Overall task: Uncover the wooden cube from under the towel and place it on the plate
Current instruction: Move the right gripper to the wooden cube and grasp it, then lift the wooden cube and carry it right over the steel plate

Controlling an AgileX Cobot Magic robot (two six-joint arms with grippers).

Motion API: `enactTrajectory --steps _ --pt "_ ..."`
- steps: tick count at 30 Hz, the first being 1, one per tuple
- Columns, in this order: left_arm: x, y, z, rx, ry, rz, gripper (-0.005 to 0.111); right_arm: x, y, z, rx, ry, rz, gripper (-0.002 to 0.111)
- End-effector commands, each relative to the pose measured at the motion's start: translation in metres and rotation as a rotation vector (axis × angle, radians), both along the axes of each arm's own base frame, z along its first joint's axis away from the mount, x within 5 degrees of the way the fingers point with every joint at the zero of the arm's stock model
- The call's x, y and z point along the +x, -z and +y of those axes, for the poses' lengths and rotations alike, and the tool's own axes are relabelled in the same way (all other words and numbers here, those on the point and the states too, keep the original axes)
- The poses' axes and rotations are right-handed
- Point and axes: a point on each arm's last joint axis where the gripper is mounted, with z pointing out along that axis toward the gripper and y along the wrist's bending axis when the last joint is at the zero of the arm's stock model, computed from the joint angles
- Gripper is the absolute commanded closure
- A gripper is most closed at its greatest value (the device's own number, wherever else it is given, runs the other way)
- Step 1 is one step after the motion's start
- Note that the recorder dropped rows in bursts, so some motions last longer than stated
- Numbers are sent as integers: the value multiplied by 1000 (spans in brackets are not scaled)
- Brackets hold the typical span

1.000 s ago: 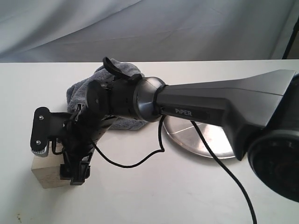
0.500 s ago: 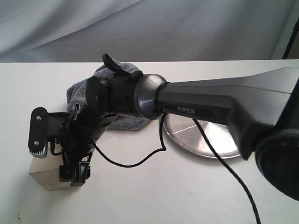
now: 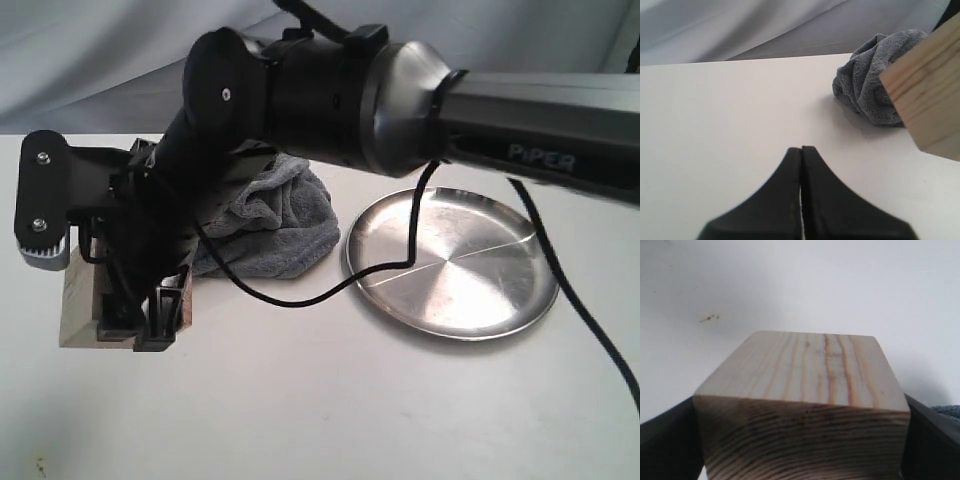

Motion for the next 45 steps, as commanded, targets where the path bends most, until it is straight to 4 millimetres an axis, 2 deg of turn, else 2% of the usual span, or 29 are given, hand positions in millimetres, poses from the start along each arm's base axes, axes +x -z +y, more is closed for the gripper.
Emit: enactTrajectory --steps 1,7,13,24,31,37,45 --pt "0 0 0 -8 2 -10 107 9 -23 -27 -40 44 29 108" --pt "0 0 0 -8 2 -10 107 18 -41 -64 -71 73 176 108" --pt "0 0 0 -8 2 -10 107 37 -56 -106 -64 140 267 108" --pt "0 0 0 -8 2 -10 107 84 -46 -182 -53 389 322 108" --pt "0 0 0 -8 2 -10 107 105 -38 -229 -201 615 272 108" --pt "0 0 0 -8 2 -10 107 113 -29 -241 -271 674 248 108" --pt "0 0 0 -8 2 -10 107 126 3 -242 -351 688 280 108"
